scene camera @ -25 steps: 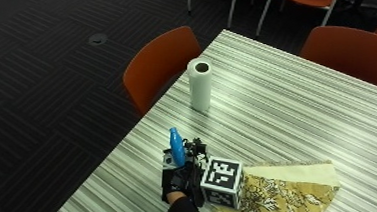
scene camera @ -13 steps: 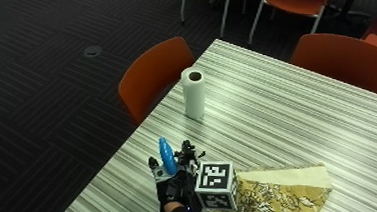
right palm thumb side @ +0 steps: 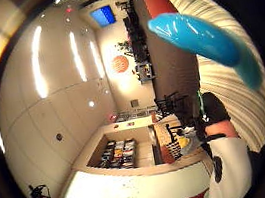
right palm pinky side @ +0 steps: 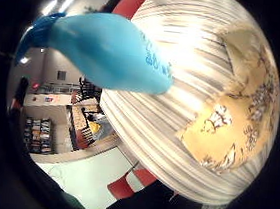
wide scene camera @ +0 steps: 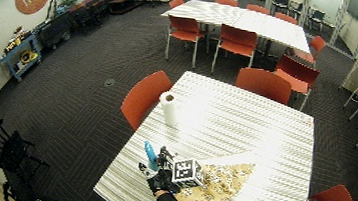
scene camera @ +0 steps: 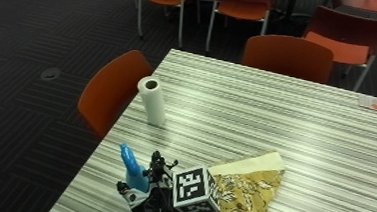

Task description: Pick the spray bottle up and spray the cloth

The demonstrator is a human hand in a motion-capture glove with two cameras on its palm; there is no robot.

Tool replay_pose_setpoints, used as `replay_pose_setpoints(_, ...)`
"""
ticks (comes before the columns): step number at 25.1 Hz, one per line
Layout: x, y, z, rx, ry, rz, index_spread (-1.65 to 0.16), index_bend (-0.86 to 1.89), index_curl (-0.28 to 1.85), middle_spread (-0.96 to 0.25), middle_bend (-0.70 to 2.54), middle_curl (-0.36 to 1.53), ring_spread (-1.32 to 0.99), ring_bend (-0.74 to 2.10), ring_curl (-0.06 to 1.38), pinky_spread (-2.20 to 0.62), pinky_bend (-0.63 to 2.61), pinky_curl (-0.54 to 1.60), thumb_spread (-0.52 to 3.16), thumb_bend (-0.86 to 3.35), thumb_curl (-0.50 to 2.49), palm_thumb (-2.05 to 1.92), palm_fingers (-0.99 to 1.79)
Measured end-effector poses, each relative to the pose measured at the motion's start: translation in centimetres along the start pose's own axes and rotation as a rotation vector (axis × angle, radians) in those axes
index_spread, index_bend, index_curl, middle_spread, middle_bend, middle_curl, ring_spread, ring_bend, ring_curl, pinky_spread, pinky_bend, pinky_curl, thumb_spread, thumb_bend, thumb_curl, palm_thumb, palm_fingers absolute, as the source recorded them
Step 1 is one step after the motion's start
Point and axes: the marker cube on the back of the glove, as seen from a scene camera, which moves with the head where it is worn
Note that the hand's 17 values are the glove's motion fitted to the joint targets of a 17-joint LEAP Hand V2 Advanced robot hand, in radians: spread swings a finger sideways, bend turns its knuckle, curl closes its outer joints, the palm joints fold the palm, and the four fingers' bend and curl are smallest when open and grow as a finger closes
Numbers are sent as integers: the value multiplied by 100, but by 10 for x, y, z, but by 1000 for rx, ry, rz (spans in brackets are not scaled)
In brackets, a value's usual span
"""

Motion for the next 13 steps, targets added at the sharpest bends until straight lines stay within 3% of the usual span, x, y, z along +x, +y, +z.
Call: replay_pose_setpoints(13, -25, 66, -27, -128, -65, -49, -37, 12, 28, 9, 19, 41, 12, 39, 43, 18, 40, 35, 97, -3, 65, 99, 10)
